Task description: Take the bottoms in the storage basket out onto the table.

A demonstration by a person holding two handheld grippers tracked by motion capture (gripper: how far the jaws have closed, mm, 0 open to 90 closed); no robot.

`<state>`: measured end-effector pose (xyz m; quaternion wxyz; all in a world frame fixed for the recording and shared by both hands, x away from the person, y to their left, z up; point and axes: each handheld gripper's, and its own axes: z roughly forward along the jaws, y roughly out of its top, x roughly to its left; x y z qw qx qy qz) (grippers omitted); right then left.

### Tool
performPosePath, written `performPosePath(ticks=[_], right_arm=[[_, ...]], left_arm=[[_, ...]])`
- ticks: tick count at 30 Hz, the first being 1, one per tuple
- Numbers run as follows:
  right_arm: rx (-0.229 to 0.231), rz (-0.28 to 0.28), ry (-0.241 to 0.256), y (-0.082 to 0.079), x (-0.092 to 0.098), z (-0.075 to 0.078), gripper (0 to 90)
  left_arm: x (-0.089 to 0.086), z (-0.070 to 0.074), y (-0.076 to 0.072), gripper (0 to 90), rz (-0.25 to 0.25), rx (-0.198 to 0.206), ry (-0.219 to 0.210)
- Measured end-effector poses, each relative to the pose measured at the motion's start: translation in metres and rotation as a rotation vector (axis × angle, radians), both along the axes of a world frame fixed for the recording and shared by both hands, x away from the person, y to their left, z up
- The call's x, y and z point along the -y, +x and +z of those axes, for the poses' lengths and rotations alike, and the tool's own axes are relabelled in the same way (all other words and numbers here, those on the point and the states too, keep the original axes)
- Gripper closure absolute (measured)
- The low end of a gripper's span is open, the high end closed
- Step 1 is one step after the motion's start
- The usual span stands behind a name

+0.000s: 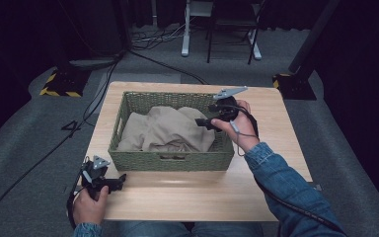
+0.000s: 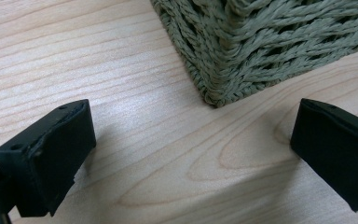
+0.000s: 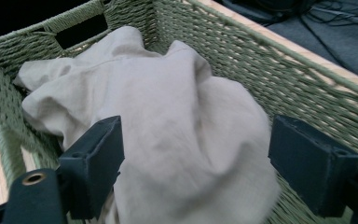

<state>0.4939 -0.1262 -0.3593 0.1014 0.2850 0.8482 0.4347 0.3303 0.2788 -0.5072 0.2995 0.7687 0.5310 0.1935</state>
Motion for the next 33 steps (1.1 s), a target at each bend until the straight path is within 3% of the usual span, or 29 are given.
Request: performPosePath(ticks=[5,6,12,25,26,29,33], right_arm=[[-0.021,0.017,-0.014,0.008,-0.019,-0.01,17.2],[-0.033,0.038,-0.032,0.01,-0.03,-0.015,17.1],[-0.032,0.07,-0.057,0.013,-0.059,-0.022,16.2],[-0.054,0.105,-0.141,0.022,-0.101,-0.05,16.0],[-0.081,0.101,-0.169,0.026,-0.105,-0.056,15.8],[-0.104,0.091,-0.187,0.031,-0.11,-0.064,14.7],[-0.145,0.083,-0.22,0.035,-0.116,-0.075,5.1]], left_arm=[[0.001,0.0,0.0,0.1,0.006,-0.001,-0.004],[0.001,0.0,0.0,0.1,0.006,-0.001,-0.004],[0.0,0.0,0.001,0.1,0.005,-0.002,-0.005],[0.0,0.0,0.001,0.1,0.005,-0.002,-0.004],[0.0,0.0,0.001,0.1,0.006,-0.001,-0.005],[0.0,0.0,0.001,0.1,0.006,-0.001,-0.006],[0.0,0.0,0.002,0.1,0.006,-0.002,-0.004]])
